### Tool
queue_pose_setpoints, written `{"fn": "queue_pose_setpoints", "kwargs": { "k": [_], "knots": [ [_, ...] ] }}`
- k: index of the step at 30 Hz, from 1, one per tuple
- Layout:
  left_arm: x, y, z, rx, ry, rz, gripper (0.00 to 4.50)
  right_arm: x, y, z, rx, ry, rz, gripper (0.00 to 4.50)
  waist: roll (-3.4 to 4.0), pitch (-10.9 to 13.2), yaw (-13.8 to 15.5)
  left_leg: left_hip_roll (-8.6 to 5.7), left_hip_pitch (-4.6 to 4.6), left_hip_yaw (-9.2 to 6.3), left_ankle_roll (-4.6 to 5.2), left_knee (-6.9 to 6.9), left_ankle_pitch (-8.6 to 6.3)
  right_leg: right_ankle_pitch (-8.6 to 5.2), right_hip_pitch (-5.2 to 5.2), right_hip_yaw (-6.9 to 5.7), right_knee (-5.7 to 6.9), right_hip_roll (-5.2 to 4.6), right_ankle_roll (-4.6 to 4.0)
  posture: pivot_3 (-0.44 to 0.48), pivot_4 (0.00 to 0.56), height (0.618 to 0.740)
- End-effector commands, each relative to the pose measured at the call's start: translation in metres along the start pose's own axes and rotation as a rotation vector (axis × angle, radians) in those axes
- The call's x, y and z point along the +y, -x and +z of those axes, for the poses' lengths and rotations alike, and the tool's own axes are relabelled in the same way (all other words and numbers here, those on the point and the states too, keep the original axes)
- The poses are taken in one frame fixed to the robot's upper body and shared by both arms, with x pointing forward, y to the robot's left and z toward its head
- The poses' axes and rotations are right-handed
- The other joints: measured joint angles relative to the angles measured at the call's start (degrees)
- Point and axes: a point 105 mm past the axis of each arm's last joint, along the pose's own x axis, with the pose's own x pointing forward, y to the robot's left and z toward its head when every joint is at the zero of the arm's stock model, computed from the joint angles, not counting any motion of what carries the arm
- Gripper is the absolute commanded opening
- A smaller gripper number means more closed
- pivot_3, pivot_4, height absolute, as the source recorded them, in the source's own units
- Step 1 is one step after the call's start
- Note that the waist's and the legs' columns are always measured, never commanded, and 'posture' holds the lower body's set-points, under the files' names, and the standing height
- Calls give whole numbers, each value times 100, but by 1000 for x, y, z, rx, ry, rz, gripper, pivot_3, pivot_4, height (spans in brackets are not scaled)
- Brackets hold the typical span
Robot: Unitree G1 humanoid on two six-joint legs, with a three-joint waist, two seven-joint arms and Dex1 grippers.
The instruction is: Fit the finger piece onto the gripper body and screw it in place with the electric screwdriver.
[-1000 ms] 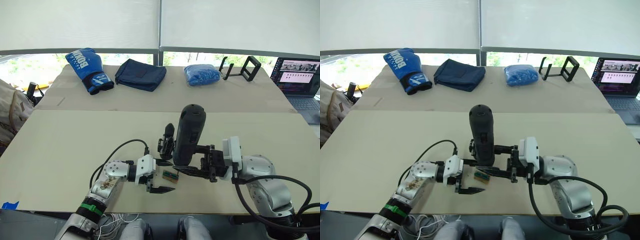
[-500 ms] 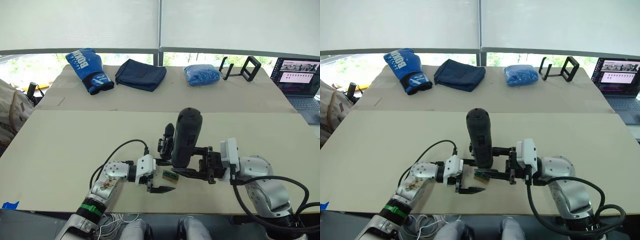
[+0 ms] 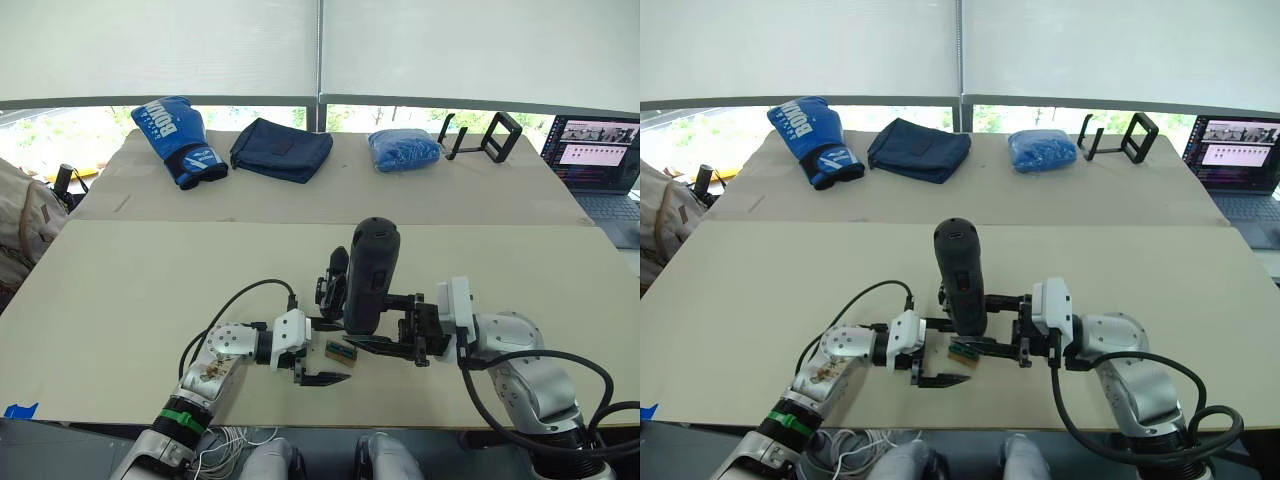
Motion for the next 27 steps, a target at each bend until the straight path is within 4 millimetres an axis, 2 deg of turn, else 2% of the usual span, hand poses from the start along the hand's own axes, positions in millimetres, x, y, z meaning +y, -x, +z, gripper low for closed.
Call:
{"fn": "queue_pose_setpoints", "kwargs": {
  "k": [1,27],
  "knots": [
    [-11,-1,-16,38,66,-21,4500,-1,-2,17,-53,79,5,1938,0,0,-2,0,0,0,0,0,0,0,0,0,0,0,0,0,150,740],
    [-12,-5,-15,33,71,-16,4500,1,-4,13,-38,62,7,1938,0,0,0,-1,-2,-1,5,0,-3,-1,0,-7,-1,-11,2,0,150,740]
  ]
}}
